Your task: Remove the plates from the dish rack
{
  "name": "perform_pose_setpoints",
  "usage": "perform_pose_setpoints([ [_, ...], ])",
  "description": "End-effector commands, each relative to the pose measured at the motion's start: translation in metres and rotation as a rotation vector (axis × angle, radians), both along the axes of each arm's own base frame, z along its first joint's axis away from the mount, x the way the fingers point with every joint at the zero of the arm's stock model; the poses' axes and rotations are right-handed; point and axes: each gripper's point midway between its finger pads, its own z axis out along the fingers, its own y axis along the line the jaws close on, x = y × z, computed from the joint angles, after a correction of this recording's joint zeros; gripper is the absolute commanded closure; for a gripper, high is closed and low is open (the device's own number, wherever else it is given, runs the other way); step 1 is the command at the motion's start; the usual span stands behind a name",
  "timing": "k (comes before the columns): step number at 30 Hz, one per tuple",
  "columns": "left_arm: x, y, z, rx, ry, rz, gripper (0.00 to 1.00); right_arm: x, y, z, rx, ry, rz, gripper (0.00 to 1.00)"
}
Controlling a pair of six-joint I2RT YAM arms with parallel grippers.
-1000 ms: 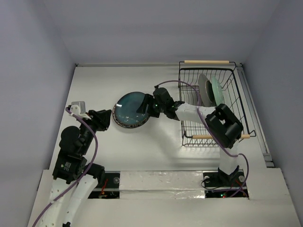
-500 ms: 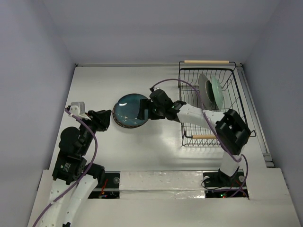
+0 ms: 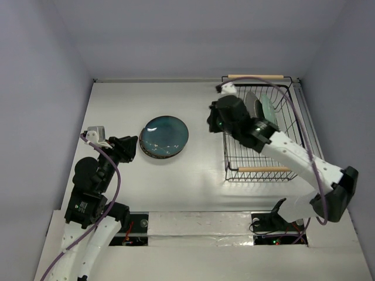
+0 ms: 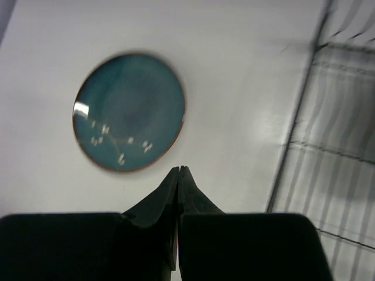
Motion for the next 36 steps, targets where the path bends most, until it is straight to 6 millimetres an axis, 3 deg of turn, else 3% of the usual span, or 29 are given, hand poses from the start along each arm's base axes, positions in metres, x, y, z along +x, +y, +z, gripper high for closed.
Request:
perform_pose_setpoints([
  [1, -0.001, -0.004, 0.008, -0.016, -0.036, -0.022, 0.71, 0.028, -0.080, 0.065, -0.084, -0.183, -0.299, 1.00],
  [2, 0.000, -0.004, 0.008, -0.015, -0.038, -0.022, 0.71, 0.034, -0.106, 0.071, -0.124, -0.203, -0.392, 1.00],
  [4, -0.001, -0.004, 0.009, -0.017, -0.040, -0.023, 0.71, 0.041, -0.135, 0.082, -0.183, -0.227, -0.503, 1.00],
  [5, -0.001, -0.005, 0.009, -0.017, -0.039, -0.023, 0.71, 0.049, -0.161, 0.072, -0.269, -0.197, -0.588, 1.00],
  [6, -0.001, -0.005, 0.008, -0.014, -0.036, -0.026, 0.71, 0.053, -0.169, 0.070, -0.298, -0.184, -0.611, 1.00],
  [8, 0.000, -0.006, 0.007, -0.014, -0.031, -0.029, 0.71, 0.063, -0.180, 0.068, -0.338, -0.173, -0.642, 0.75],
  [9, 0.000, -0.006, 0.007, -0.012, -0.034, -0.029, 0.71, 0.072, -0.186, 0.057, -0.381, -0.146, -0.651, 0.54],
  [13, 0.000, -0.006, 0.007, -0.014, -0.035, -0.028, 0.71, 0.095, -0.196, 0.031, -0.433, -0.079, -0.656, 0.35],
  [21, 0.000, -0.005, 0.008, -0.012, -0.038, -0.026, 0.70, 0.129, -0.199, -0.011, -0.518, 0.013, -0.617, 0.32],
  [30, -0.001, -0.005, 0.009, -0.014, -0.041, -0.028, 0.69, 0.147, -0.212, -0.051, -0.597, 0.090, -0.612, 0.33],
  [36, 0.000, -0.006, 0.008, -0.013, -0.038, -0.029, 0.69, 0.153, -0.216, -0.051, -0.624, 0.087, -0.612, 0.40],
])
